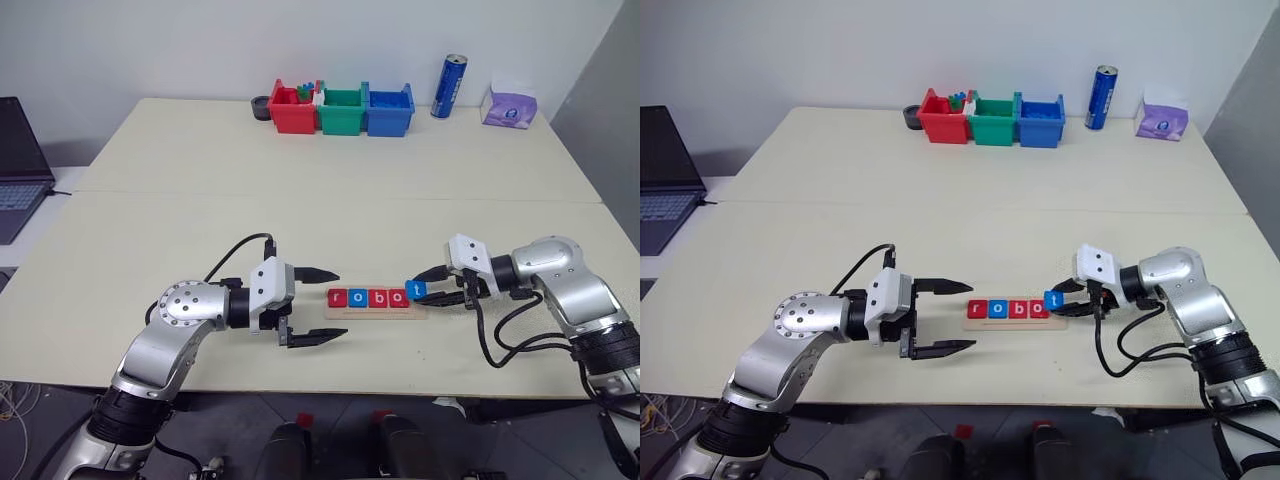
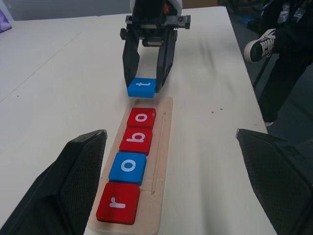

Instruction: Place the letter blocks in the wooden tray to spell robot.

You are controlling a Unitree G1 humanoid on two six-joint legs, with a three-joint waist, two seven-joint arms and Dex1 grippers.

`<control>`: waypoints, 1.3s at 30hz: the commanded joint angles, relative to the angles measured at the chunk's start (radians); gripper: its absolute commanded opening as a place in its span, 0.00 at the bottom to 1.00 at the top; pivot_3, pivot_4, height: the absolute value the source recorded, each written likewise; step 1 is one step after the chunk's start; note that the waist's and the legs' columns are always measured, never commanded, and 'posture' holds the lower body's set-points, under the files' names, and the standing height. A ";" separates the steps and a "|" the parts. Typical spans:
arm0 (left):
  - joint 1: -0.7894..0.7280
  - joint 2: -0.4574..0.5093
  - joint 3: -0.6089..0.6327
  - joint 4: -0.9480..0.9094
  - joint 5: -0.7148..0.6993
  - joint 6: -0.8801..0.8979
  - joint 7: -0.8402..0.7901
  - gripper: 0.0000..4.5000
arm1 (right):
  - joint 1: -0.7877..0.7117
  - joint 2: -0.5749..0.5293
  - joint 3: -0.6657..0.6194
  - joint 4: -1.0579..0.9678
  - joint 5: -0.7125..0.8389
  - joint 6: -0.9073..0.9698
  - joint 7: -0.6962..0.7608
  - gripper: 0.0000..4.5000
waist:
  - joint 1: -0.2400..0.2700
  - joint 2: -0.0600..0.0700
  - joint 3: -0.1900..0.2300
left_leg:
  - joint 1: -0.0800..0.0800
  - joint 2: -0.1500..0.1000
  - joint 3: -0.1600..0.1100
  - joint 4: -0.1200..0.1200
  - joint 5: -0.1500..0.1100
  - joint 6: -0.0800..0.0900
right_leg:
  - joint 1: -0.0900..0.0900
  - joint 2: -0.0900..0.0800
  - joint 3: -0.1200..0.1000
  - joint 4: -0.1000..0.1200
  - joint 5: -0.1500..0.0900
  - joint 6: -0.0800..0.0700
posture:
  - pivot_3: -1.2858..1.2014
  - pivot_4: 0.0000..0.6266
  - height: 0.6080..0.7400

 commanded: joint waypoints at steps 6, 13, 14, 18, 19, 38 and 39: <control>0.027 0.015 0.034 -0.053 -0.014 -0.002 0.016 1.00 | -0.049 0.021 0.020 0.074 -0.038 -0.089 0.016 0.32 | -0.005 0.000 0.000 | 0.001 0.001 -0.001 0.000 0.000 0.000 | 0.000 0.001 -0.001 0.001 0.000 0.000 | 0.52 0.24 1.00; 0.028 0.014 0.031 -0.058 -0.011 0.001 0.030 1.00 | -0.071 0.029 0.035 0.147 -0.071 -0.164 0.027 0.32 | -0.005 0.000 0.000 | 0.001 0.001 -0.001 0.000 0.000 0.000 | 0.000 0.001 -0.001 0.001 0.000 0.000 | 0.52 0.24 1.00; 0.028 0.013 0.031 -0.058 -0.011 0.001 0.031 1.00 | -0.073 0.030 0.036 0.153 -0.074 -0.170 0.029 0.32 | -0.005 0.000 0.000 | 0.001 0.001 -0.001 0.000 0.000 0.000 | 0.000 0.001 -0.001 0.001 0.000 0.000 | 0.52 0.24 1.00; 0.026 0.013 0.031 -0.053 -0.008 -0.002 0.030 1.00 | -0.076 0.030 0.043 0.177 -0.094 -0.213 0.033 0.32 | -0.005 0.000 0.000 | 0.001 0.001 -0.001 0.000 0.000 0.000 | 0.000 0.001 0.000 0.001 0.000 0.000 | 0.52 0.24 1.00; 0.025 0.013 0.031 -0.052 -0.007 -0.002 0.030 1.00 | -0.075 0.031 0.044 0.182 -0.096 -0.218 0.035 0.32 | -0.005 0.000 0.000 | 0.001 0.001 -0.001 0.000 0.000 0.000 | 0.000 0.001 0.000 0.001 0.000 0.000 | 0.52 0.24 1.00; 0.015 0.009 0.027 -0.038 0.005 -0.013 0.031 1.00 | -0.086 0.036 0.033 0.190 -0.081 -0.216 0.066 0.72 | -0.005 0.000 0.000 | 0.001 0.001 -0.001 0.000 0.000 0.000 | 0.000 0.001 0.000 0.001 0.000 0.000 | 0.52 0.24 1.00; 0.014 0.008 0.026 -0.036 0.007 -0.014 0.031 1.00 | -0.086 0.033 0.030 0.187 -0.077 -0.210 0.072 0.79 | -0.005 0.000 0.000 | 0.001 0.001 -0.001 0.000 0.000 0.000 | 0.000 0.001 0.000 0.001 0.000 0.000 | 0.52 0.24 1.00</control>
